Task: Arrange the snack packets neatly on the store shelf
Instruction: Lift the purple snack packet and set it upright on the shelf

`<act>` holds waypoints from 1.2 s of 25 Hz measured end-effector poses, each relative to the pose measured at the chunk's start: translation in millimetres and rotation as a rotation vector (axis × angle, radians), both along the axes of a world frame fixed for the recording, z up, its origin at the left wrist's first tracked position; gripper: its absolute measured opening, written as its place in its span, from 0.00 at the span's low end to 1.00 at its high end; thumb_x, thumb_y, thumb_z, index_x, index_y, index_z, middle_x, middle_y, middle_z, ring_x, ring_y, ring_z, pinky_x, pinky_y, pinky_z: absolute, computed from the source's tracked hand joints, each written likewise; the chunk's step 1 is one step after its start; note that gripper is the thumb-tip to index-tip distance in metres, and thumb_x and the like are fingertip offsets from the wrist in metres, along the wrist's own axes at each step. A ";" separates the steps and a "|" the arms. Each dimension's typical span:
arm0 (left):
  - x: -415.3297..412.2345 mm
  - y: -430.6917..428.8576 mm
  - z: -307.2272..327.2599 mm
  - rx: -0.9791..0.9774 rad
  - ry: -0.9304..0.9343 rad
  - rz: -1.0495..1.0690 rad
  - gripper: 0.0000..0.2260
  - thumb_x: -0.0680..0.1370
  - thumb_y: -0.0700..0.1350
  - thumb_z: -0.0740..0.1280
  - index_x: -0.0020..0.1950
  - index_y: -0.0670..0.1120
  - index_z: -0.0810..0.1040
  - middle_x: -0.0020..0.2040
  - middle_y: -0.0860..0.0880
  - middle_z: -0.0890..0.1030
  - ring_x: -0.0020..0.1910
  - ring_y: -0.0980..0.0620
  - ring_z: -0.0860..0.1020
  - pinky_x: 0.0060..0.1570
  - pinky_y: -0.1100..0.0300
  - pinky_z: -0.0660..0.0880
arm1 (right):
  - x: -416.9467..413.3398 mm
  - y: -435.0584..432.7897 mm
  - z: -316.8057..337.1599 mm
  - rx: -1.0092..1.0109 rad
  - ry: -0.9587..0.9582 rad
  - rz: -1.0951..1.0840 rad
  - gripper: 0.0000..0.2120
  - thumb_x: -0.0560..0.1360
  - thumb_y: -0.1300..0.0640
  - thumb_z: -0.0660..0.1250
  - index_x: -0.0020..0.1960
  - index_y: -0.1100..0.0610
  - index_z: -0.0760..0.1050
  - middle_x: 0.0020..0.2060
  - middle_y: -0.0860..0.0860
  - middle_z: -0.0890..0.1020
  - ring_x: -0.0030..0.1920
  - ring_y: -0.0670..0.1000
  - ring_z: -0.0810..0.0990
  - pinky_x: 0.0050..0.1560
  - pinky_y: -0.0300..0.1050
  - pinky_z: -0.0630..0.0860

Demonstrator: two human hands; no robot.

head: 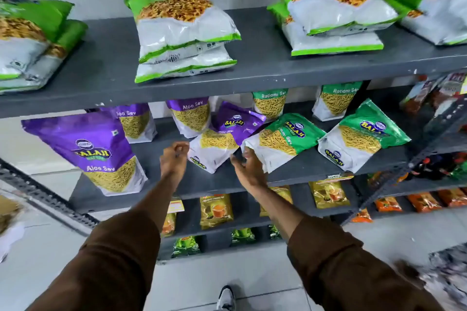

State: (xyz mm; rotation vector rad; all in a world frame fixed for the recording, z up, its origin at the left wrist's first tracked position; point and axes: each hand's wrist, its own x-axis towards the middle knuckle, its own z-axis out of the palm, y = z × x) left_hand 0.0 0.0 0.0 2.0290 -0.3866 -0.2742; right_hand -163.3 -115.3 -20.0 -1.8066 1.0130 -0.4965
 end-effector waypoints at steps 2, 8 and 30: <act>13.9 -5.0 -4.0 -0.016 0.062 0.061 0.09 0.77 0.45 0.67 0.55 0.47 0.84 0.56 0.44 0.85 0.59 0.43 0.80 0.49 0.64 0.67 | 18.3 -3.0 -5.8 0.049 0.068 -0.022 0.30 0.77 0.44 0.65 0.72 0.61 0.66 0.68 0.59 0.75 0.67 0.58 0.75 0.64 0.50 0.71; 52.3 -37.8 -13.7 0.048 0.217 -0.051 0.15 0.79 0.48 0.67 0.61 0.39 0.80 0.56 0.40 0.81 0.56 0.39 0.80 0.54 0.52 0.73 | 57.6 -13.3 -22.0 0.338 0.115 -0.135 0.31 0.77 0.39 0.63 0.71 0.59 0.66 0.62 0.60 0.79 0.59 0.60 0.81 0.63 0.56 0.77; -55.3 76.6 -24.0 -0.380 0.396 -0.037 0.21 0.70 0.33 0.75 0.62 0.44 0.80 0.53 0.45 0.86 0.42 0.56 0.84 0.42 0.60 0.82 | -35.7 75.7 -5.3 0.181 -0.228 0.102 0.30 0.79 0.60 0.65 0.77 0.50 0.57 0.68 0.52 0.77 0.65 0.51 0.78 0.66 0.53 0.75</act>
